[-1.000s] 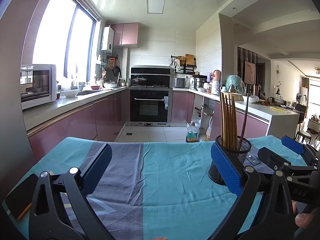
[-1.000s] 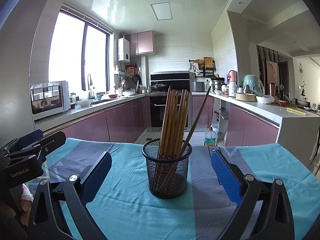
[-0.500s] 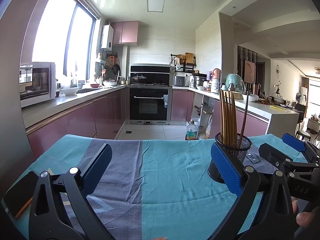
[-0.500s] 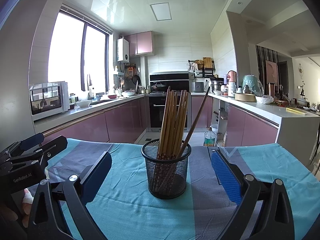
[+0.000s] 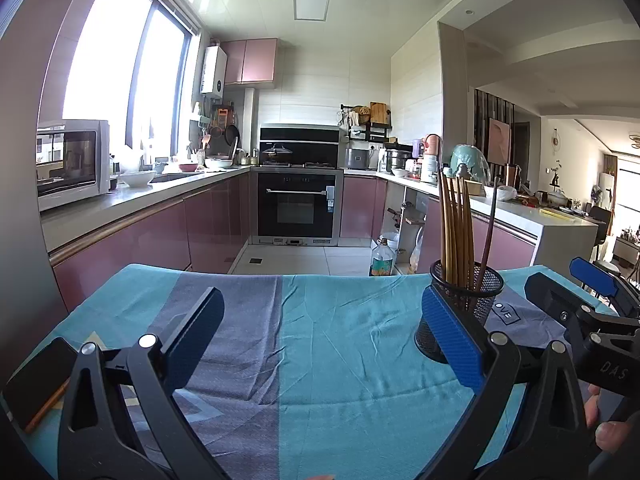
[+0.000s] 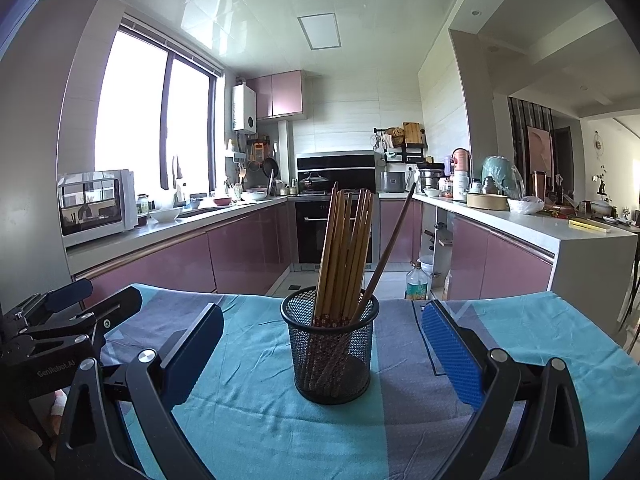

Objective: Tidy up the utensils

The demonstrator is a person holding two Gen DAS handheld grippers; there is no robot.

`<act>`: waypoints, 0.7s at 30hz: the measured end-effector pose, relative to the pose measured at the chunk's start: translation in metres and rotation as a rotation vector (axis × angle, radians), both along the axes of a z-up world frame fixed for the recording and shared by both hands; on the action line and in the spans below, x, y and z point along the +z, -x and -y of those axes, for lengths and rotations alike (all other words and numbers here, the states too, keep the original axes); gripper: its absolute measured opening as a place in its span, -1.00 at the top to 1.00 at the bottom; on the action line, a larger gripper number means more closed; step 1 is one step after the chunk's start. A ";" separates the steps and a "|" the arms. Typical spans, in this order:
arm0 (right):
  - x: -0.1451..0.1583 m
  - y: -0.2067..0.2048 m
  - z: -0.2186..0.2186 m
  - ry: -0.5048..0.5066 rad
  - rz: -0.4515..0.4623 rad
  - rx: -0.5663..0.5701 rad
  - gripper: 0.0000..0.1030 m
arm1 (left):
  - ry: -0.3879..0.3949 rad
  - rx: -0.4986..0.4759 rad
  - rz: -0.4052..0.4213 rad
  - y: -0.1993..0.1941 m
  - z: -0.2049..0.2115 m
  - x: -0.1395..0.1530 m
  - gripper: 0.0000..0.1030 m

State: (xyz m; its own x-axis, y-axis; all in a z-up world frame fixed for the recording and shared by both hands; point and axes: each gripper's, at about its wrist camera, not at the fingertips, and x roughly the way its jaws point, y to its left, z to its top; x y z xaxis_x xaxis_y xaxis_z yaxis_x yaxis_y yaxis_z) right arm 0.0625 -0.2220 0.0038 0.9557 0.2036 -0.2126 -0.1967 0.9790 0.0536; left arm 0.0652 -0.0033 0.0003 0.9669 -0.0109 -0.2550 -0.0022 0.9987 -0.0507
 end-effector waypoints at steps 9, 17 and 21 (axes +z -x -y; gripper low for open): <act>0.000 -0.003 -0.001 0.004 -0.007 0.000 -0.87 | 0.002 -0.001 -0.010 -0.004 0.003 -0.003 -0.89; -0.001 -0.003 -0.002 0.007 -0.009 -0.002 -0.87 | 0.002 -0.002 -0.013 -0.005 0.005 -0.004 -0.89; 0.000 -0.003 -0.002 0.007 -0.009 -0.003 -0.87 | 0.002 -0.002 -0.012 -0.005 0.006 -0.004 -0.89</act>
State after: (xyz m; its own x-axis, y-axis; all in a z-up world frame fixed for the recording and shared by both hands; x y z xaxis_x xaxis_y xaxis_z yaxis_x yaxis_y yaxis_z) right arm 0.0655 -0.2205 0.0033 0.9543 0.1997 -0.2221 -0.1937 0.9798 0.0486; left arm 0.0702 -0.0089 -0.0039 0.9637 -0.0136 -0.2665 -0.0003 0.9986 -0.0523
